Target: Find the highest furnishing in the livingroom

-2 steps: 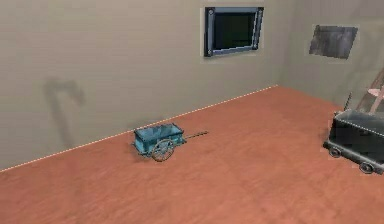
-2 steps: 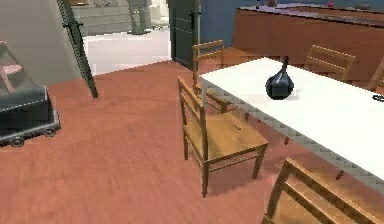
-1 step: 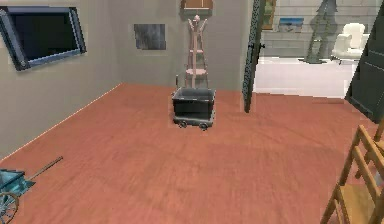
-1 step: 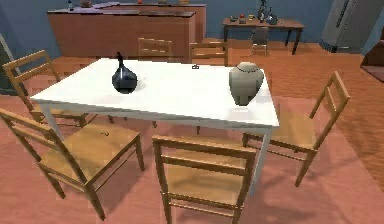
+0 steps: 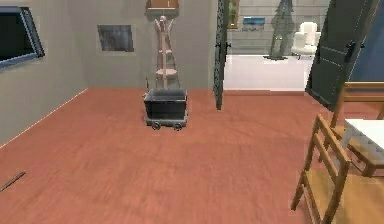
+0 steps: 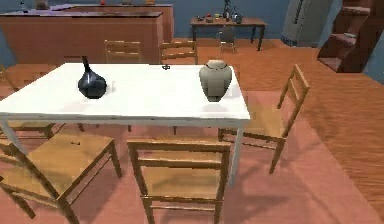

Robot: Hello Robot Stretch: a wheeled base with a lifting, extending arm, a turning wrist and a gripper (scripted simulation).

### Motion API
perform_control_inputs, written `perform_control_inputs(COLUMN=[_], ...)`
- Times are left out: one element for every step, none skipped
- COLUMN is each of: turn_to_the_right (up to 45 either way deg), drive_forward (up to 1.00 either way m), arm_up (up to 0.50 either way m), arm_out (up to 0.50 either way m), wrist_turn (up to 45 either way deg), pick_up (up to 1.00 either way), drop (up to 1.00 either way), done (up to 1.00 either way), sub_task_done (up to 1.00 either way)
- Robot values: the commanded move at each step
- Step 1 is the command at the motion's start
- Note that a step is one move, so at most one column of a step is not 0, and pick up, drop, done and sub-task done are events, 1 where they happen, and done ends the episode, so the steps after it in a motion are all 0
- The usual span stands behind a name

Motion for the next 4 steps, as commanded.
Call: perform_control_inputs(turn_to_the_right=[0.0,36.0,0.0,6.0], drive_forward=[1.0,0.0,0.25,0.0], arm_up=[0.0,0.0,0.0,0.0], arm_out=[0.0,0.0,0.0,0.0], wrist_turn=[0.0,0.0,0.0,0.0], pick_up=[0.0,0.0,0.0,0.0], drop=[0.0,0.0,0.0,0.0], done=[0.0,0.0,0.0,0.0], sub_task_done=[0.0,0.0,0.0,0.0])
